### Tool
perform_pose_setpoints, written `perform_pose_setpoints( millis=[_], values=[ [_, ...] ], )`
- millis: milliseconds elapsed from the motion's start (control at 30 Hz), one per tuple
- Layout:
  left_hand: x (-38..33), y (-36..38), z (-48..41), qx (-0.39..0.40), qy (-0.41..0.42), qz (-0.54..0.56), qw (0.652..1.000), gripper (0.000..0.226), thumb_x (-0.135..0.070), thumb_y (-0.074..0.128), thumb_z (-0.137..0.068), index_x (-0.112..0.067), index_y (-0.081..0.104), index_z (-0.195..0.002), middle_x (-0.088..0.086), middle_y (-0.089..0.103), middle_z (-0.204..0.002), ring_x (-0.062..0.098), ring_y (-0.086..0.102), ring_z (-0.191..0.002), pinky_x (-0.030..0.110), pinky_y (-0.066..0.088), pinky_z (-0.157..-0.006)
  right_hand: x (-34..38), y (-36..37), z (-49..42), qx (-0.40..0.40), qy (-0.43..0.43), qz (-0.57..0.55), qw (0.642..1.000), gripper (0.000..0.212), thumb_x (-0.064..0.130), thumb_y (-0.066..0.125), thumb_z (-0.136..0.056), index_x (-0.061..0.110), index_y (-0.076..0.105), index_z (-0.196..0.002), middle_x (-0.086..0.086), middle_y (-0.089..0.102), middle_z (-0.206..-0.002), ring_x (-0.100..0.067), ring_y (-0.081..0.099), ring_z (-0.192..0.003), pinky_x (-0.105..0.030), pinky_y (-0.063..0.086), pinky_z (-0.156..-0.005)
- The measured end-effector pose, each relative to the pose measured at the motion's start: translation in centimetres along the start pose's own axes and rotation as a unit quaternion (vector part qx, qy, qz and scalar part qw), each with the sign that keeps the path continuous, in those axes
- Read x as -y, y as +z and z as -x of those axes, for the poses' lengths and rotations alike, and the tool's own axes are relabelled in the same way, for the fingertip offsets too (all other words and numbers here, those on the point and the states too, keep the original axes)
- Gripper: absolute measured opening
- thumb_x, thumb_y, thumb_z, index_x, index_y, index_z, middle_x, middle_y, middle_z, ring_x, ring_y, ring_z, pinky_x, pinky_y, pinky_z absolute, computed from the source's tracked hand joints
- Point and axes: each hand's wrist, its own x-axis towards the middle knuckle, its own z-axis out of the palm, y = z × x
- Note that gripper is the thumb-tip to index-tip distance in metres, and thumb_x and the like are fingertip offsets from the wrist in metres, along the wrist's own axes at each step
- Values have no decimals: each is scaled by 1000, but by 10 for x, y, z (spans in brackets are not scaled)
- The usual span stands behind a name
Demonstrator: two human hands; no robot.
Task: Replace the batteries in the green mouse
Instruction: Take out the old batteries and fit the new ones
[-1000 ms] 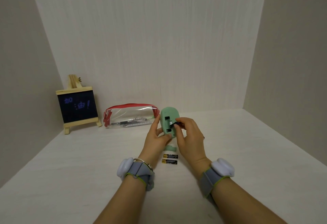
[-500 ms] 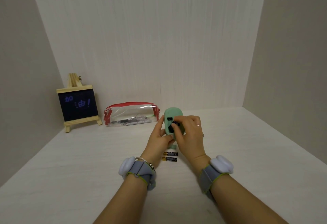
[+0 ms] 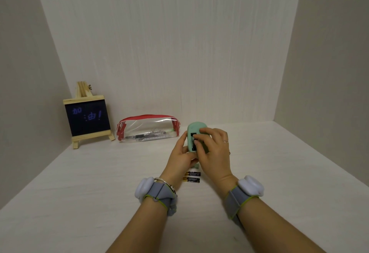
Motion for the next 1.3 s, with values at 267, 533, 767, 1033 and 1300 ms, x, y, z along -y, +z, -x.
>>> perform_pose_setpoints(
  millis=[267,533,767,1033,1300],
  values=[
    [0,-2,1,-25,-16,13,999,62,7,48,-89,-20,37,-144,28,65,-115,29,65,-93,39,54,-86,2,-1,2,39,11,-4,999,24,24,53,-80,13,67,-97,0,67,-84,-14,42,-91,-25,41,-77],
    [1,-2,-1,-29,-28,29,999,61,5,50,-89,-17,36,-145,24,66,-118,28,67,-98,34,57,-82,3,-3,2,41,22,-13,999,10,18,60,-80,13,66,-86,0,65,-78,-12,40,-87,-14,33,-75],
    [1,-2,0,-38,-22,-4,999,64,6,52,-88,-20,37,-144,25,66,-112,29,64,-93,47,50,-95,3,-3,2,48,42,-14,998,9,10,65,-77,12,66,-86,0,67,-79,-12,40,-89,-11,32,-75],
    [2,-3,0,-35,-12,-3,999,64,5,52,-89,-22,36,-145,22,68,-113,29,68,-97,45,54,-93,3,-4,3,54,36,-21,998,13,14,64,-79,11,70,-89,-2,69,-81,-11,41,-90,-9,32,-79],
    [0,-1,0,-39,-9,7,999,66,9,50,-88,-21,36,-145,24,65,-117,31,66,-102,44,53,-94,3,-4,1,45,45,-28,998,20,28,55,-78,16,70,-84,-1,67,-86,-14,41,-94,-19,37,-82]
  ],
)
